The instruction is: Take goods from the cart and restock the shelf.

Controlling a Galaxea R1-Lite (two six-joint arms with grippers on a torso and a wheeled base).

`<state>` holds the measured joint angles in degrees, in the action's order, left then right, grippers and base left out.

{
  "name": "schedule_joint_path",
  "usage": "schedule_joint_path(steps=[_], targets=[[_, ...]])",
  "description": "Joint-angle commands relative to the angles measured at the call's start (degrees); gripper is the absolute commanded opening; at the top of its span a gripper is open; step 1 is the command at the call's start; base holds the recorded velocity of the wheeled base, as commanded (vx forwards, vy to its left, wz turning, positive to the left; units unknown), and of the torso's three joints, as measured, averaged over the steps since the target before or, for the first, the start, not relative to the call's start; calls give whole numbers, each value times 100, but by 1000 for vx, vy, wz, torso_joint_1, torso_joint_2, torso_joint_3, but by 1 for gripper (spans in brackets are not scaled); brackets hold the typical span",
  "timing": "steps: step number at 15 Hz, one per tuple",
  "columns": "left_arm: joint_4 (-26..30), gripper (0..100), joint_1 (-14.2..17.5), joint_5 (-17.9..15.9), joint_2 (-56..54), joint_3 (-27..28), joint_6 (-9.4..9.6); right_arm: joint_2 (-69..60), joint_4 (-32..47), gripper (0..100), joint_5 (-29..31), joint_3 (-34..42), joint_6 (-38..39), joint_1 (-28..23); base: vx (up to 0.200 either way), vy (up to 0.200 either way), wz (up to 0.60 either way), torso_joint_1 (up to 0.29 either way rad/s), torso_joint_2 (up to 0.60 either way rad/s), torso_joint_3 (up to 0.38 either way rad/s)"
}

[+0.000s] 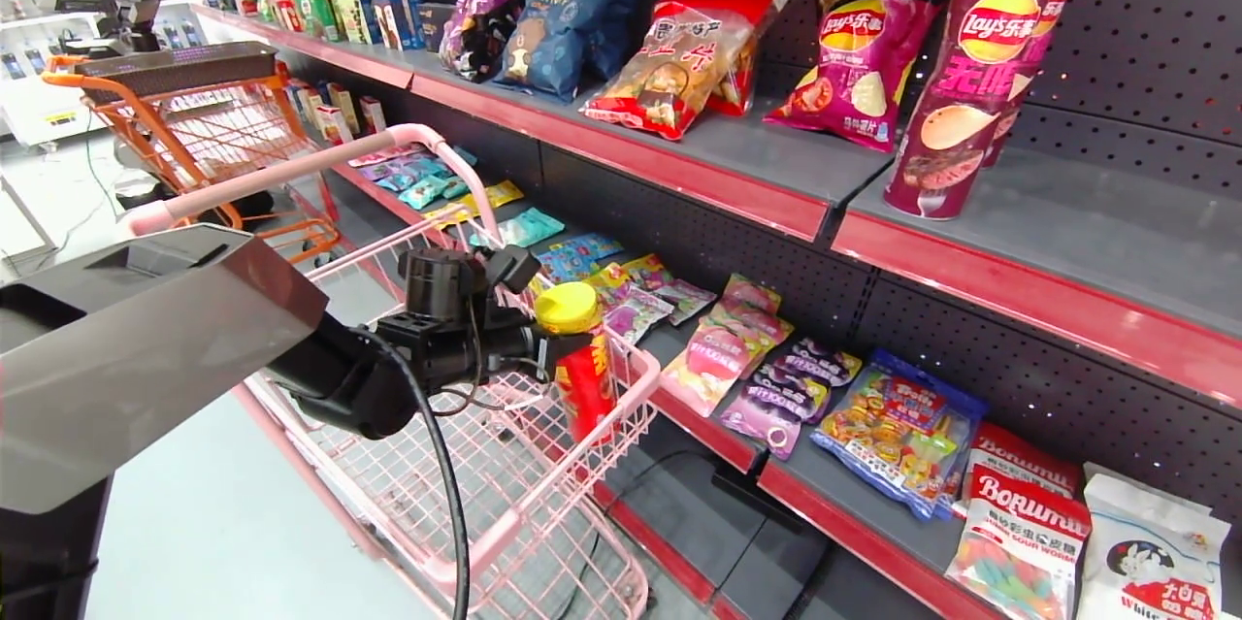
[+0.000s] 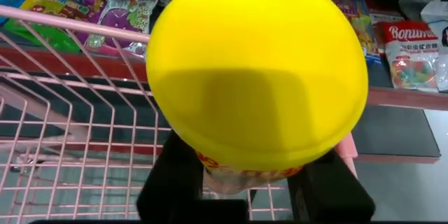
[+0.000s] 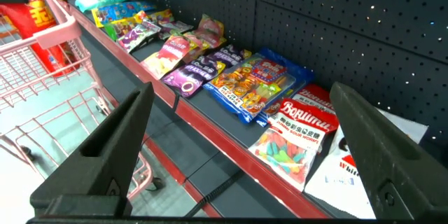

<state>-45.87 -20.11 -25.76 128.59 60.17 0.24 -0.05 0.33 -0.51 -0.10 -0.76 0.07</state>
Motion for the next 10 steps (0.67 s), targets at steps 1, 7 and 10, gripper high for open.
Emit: schedule_joint_path(steps=[1, 7, 10], targets=[[-62, 0, 16, 115, -369, -269, -24, 5, 2, 100, -2, 1, 5, 1, 0, 0, 0, 0, 0, 0], [79, 0, 517, 686, -2980, -1807, -24, 5, 2, 100, -2, 1, 14, 1, 0, 0, 0, 0, 0, 0], [1186, 0, 807, 880, -5344, -2519, -24, 5, 2, 100, 16, 1, 14, 1, 0, 0, 0, 0, 0, 0]])
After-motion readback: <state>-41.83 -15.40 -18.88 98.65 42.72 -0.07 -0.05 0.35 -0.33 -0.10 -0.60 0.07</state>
